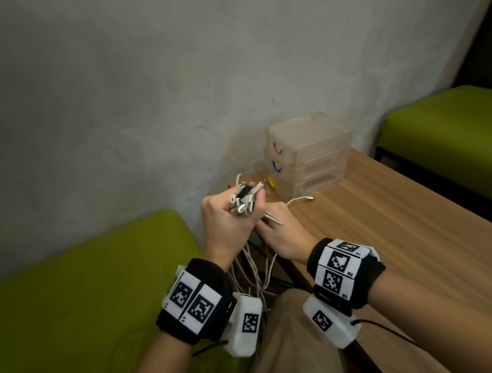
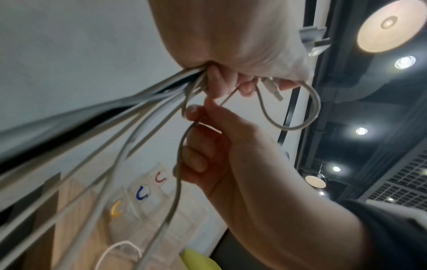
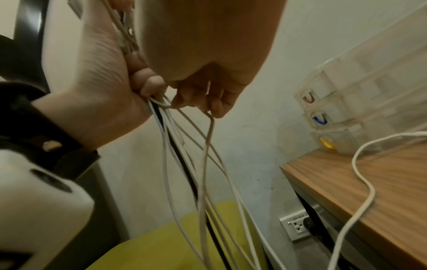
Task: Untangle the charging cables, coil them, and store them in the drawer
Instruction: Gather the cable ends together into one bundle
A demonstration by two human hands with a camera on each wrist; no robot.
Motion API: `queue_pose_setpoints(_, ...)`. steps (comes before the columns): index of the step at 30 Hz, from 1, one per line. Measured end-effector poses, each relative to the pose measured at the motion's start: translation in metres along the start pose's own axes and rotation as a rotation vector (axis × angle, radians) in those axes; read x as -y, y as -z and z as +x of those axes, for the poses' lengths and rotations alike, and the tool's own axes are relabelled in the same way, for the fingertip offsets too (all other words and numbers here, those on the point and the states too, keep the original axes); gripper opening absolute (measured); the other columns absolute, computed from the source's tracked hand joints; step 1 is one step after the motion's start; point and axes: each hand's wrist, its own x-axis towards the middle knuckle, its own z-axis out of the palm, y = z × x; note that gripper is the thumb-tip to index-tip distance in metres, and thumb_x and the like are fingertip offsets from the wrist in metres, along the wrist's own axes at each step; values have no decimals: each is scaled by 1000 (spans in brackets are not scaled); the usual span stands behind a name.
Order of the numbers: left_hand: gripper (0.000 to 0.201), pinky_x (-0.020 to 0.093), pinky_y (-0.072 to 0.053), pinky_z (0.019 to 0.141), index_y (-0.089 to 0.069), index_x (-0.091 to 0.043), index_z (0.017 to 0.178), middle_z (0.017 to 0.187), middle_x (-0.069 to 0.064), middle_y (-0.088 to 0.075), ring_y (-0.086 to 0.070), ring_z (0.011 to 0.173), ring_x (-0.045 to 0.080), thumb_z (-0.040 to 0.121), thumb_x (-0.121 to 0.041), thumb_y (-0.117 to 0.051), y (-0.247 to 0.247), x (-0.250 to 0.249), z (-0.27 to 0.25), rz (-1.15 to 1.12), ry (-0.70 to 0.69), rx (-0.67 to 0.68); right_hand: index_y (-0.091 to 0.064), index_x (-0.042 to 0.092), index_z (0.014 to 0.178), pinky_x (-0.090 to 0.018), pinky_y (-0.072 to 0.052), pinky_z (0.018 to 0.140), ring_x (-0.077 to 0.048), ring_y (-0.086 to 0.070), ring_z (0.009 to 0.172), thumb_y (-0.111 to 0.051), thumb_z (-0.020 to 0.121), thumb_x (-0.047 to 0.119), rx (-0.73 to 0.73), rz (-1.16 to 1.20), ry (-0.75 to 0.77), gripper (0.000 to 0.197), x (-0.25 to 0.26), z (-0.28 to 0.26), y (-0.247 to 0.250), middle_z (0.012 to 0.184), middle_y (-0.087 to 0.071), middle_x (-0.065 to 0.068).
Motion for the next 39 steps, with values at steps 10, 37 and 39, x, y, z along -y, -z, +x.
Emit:
queue_pose_setpoints(10, 23, 19, -32, 48, -55, -20, 57, 45, -25, -50, -42, 45, -5, 75, -32, -59, 44, -24, 59, -26, 20, -400, -63, 2, 89, -36, -47, 74, -29, -62, 83, -47, 96, 23, 345, -352, -197, 27, -51, -19, -17, 88, -67, -16)
queue_pose_setpoints(37, 36, 32, -45, 67, -54, -17, 110, 75, -18, -53, -49, 60, -2, 83, -40, -57, 45, -9, 36, 189, 346, 183, -32, 18, 138, -42, -45, 97, -25, -53, 114, -46, 90, 17, 39, -345, -95, 50, -4, 7, 17, 130, -51, -11)
queue_pose_setpoints(39, 32, 43, -43, 54, -59, -6, 80, 55, -6, -45, -42, 52, 16, 85, -38, -57, 37, -7, 35, 185, 312, 131, -37, 17, 135, -41, -43, 98, -22, -52, 114, -39, 87, 23, -105, -277, 17, 49, 3, 9, 23, 125, -54, -8)
